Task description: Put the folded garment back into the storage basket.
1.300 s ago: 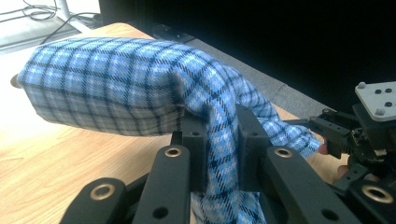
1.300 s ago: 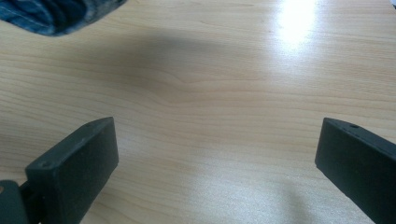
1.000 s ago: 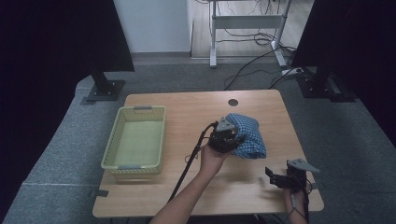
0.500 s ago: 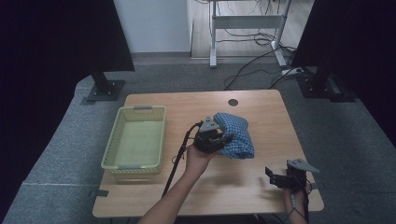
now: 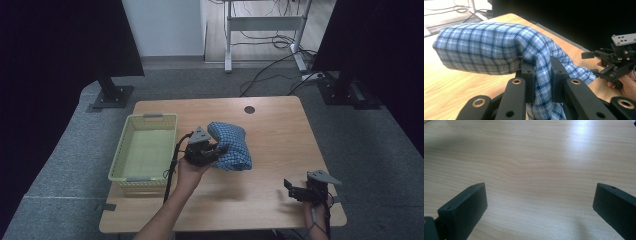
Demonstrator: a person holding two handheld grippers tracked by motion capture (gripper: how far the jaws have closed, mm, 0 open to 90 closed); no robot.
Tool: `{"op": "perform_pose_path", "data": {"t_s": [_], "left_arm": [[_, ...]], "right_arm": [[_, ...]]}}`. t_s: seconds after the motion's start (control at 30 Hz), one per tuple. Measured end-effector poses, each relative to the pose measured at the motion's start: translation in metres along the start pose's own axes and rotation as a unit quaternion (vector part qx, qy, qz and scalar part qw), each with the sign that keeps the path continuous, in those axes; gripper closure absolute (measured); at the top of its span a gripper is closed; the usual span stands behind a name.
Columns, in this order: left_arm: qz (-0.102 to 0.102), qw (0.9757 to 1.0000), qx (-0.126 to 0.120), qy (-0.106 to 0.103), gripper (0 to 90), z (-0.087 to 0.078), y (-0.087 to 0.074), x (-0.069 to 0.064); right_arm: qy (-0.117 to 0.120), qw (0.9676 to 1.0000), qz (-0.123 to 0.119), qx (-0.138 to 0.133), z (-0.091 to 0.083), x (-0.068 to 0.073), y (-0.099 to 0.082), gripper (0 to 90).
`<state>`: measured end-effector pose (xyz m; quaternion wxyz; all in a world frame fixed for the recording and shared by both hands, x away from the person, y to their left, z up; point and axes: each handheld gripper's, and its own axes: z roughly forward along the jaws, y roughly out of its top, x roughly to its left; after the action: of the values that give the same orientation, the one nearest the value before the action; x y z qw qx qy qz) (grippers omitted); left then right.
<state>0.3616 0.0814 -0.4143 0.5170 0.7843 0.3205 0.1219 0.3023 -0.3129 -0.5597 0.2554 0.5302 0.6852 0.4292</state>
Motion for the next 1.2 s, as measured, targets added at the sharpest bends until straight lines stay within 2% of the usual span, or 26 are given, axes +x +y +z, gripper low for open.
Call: {"op": "perform_pose_path", "data": {"t_s": [0.23, 0.33, 0.5, 0.53, 0.57, 0.6, 0.7, 0.73, 0.77, 0.8, 0.83, 0.87, 1.03, 1.07, 1.1, 1.13, 1.2], "left_arm": [[-0.004, 0.9999, -0.001, 0.014, 77.3, -0.02, -0.007, 0.015], [-0.012, 0.9996, -0.001, 0.027, 77.2, -0.035, -0.012, 0.026], [-0.021, 0.9992, -0.006, 0.035, 77.2, -0.05, -0.015, 0.036], [-0.021, 0.999, -0.011, 0.038, 77.2, -0.058, -0.017, 0.041], [-0.021, 0.999, -0.011, 0.038, 77.2, -0.058, -0.017, 0.041], [-0.022, 0.9987, -0.014, 0.045, 77.2, -0.067, -0.019, 0.047], [-0.022, 0.9984, -0.02, 0.048, 77.2, -0.077, -0.021, 0.053], [-0.028, 0.9979, -0.026, 0.052, 77.2, -0.087, -0.024, 0.059], [-0.028, 0.9979, -0.026, 0.052, 77.2, -0.087, -0.024, 0.059], [-0.031, 0.9974, -0.031, 0.056, 77.2, -0.097, -0.027, 0.066], [-0.031, 0.9974, -0.031, 0.056, 77.2, -0.097, -0.027, 0.066], [-0.036, 0.9968, -0.034, 0.062, 77.2, -0.105, -0.03, 0.072], [-0.041, 0.9961, -0.032, 0.071, 77.2, -0.119, -0.039, 0.084], [-0.043, 0.9959, -0.023, 0.077, 77.2, -0.125, -0.044, 0.09], [-0.043, 0.9959, -0.023, 0.077, 77.2, -0.125, -0.044, 0.09], [-0.045, 0.9954, -0.017, 0.082, 77.2, -0.132, -0.049, 0.097], [-0.05, 0.9953, -0.015, 0.082, 77.2, -0.136, -0.051, 0.102]], "right_arm": [[0.0, 1.0, 0.001, 0.0, 0.0, 0.0, 0.0, 0.0], [0.001, 1.0, 0.001, 0.002, 0.0, 0.0, 0.0, 0.0], [-0.001, 1.0, 0.0, 0.002, 0.0, 0.0, 0.0, 0.0], [-0.001, 1.0, 0.0, 0.0, 0.0, 0.0, 0.0, 0.0], [-0.001, 1.0, 0.0, 0.0, 0.0, 0.0, 0.0, 0.0], [-0.001, 1.0, 0.001, 0.0, 0.0, 0.0, 0.0, 0.0], [-0.001, 1.0, 0.001, 0.0, 0.0, 0.0, 0.0, 0.0], [-0.002, 1.0, 0.0, 0.0, 0.0, 0.0, 0.0, 0.0], [-0.002, 1.0, 0.0, 0.001, 0.0, 0.0, 0.0, 0.0], [-0.002, 1.0, 0.0, 0.001, 0.0, 0.0, 0.0, 0.0], [-0.003, 1.0, -0.001, 0.001, 0.0, 0.0, 0.0, 0.0], [-0.003, 1.0, -0.001, 0.001, 0.0, 0.0, 0.0, 0.0], [-0.004, 1.0, -0.001, 0.003, 0.0, 0.001, 0.0, 0.0], [-0.004, 1.0, -0.001, 0.003, 0.0, 0.001, 0.0, 0.0], [-0.005, 1.0, -0.001, 0.004, 0.0, 0.001, 0.0, 0.0], [-0.005, 1.0, -0.001, 0.004, 0.0, 0.001, 0.0, 0.0], [-0.006, 1.0, -0.001, 0.005, 0.0, 0.001, 0.0, 0.0]]}}
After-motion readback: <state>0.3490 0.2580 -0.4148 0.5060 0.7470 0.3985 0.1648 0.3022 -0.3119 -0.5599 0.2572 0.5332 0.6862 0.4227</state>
